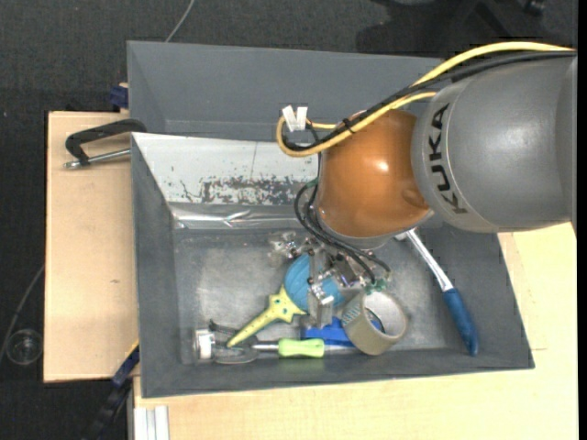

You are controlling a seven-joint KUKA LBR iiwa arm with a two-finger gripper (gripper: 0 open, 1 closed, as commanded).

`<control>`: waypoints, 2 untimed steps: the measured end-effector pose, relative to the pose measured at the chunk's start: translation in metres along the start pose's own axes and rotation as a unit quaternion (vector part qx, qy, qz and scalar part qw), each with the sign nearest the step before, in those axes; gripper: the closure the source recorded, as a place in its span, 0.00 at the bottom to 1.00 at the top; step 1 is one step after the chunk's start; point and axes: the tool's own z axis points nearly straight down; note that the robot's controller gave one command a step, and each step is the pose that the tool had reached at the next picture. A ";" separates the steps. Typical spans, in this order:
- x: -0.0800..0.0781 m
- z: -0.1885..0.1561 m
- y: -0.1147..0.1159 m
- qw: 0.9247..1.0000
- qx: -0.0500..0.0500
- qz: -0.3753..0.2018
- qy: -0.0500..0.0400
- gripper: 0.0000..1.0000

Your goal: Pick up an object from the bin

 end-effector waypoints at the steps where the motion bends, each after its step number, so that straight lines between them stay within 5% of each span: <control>1: -0.001 0.044 -0.013 0.994 0.002 -0.110 0.000 0.00; 2: -0.004 0.078 -0.015 0.987 0.000 -0.161 -0.001 1.00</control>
Offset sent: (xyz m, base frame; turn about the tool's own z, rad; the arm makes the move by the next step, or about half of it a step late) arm 0.0068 -0.0131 -0.0823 -0.3251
